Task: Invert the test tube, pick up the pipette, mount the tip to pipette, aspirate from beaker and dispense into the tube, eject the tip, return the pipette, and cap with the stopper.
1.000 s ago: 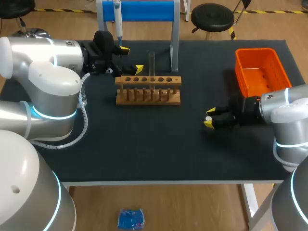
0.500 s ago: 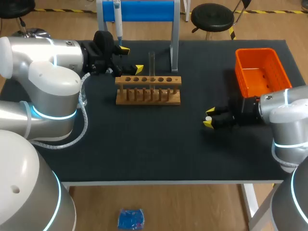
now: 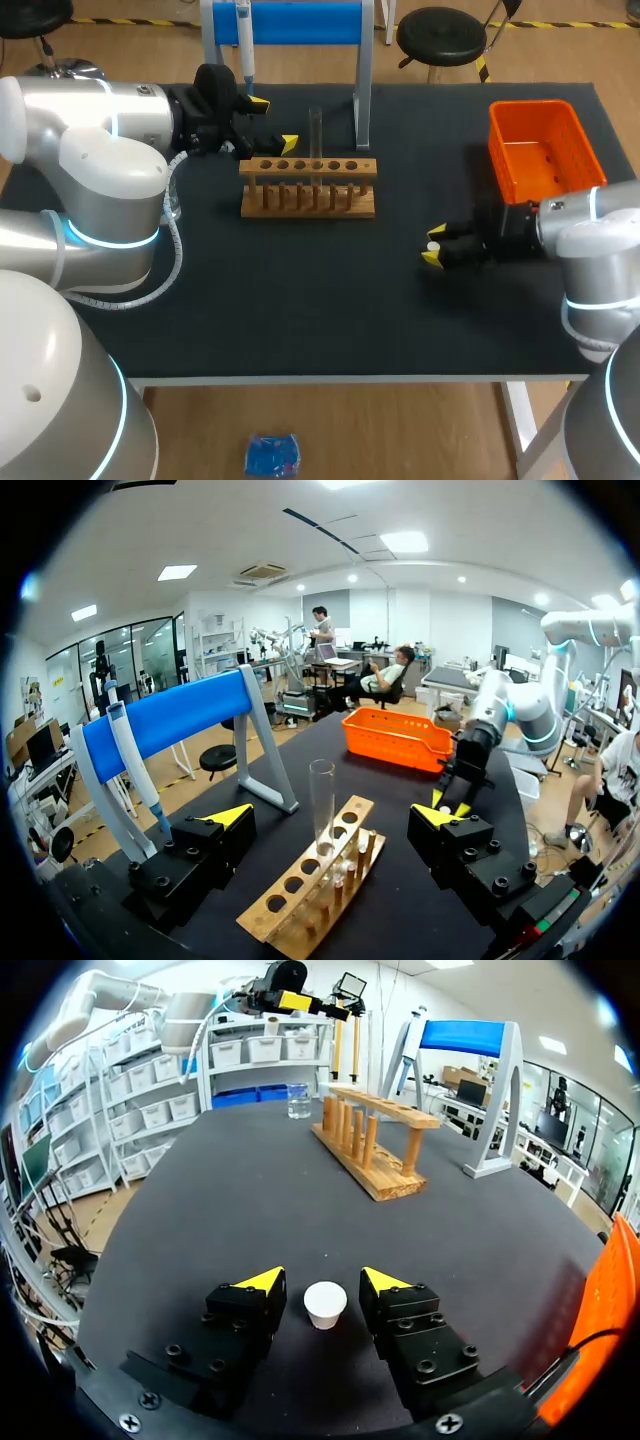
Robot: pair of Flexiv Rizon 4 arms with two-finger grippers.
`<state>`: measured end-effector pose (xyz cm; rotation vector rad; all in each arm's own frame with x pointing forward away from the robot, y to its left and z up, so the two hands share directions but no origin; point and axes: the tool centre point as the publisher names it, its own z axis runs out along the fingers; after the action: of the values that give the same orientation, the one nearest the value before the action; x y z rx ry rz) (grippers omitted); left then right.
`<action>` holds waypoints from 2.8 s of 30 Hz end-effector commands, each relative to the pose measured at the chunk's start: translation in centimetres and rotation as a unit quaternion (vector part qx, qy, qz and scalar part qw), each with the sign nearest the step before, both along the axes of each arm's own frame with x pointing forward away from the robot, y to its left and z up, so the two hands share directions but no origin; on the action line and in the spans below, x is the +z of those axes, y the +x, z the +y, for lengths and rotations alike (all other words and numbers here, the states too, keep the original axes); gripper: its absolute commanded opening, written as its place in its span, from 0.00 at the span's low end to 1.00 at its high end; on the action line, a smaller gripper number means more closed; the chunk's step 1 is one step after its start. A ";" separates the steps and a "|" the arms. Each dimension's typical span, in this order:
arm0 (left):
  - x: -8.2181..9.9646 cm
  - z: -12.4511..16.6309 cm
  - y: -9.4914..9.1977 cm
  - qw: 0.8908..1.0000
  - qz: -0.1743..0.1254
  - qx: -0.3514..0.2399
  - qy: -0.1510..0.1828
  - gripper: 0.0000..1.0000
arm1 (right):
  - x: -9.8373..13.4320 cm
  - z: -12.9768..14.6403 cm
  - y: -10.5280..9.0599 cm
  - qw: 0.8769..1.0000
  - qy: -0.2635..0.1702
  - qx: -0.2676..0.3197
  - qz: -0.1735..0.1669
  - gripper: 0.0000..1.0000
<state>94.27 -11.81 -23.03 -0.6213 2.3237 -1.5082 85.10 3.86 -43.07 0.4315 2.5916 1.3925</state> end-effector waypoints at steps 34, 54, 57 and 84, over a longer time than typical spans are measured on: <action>-0.2 0.0 0.0 1.000 -0.003 0.001 -0.003 1.00 | 1.1 -0.1 -0.3 1.000 0.006 -0.007 -0.006 0.00; -0.2 0.0 0.0 1.000 -0.003 0.001 -0.003 1.00 | 14.3 3.0 1.8 0.999 0.020 0.015 -0.037 0.00; -0.2 0.0 0.0 1.000 -0.003 0.001 -0.003 1.00 | 16.6 4.0 2.7 0.999 0.028 0.020 -0.035 0.00; -0.2 0.0 0.0 1.000 -0.003 0.001 -0.003 1.00 | 23.8 13.2 10.6 0.994 0.052 0.078 -0.050 0.00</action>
<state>94.27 -11.80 -23.03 -0.6213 2.3237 -1.5082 94.24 15.87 -19.01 0.1822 2.5052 1.5610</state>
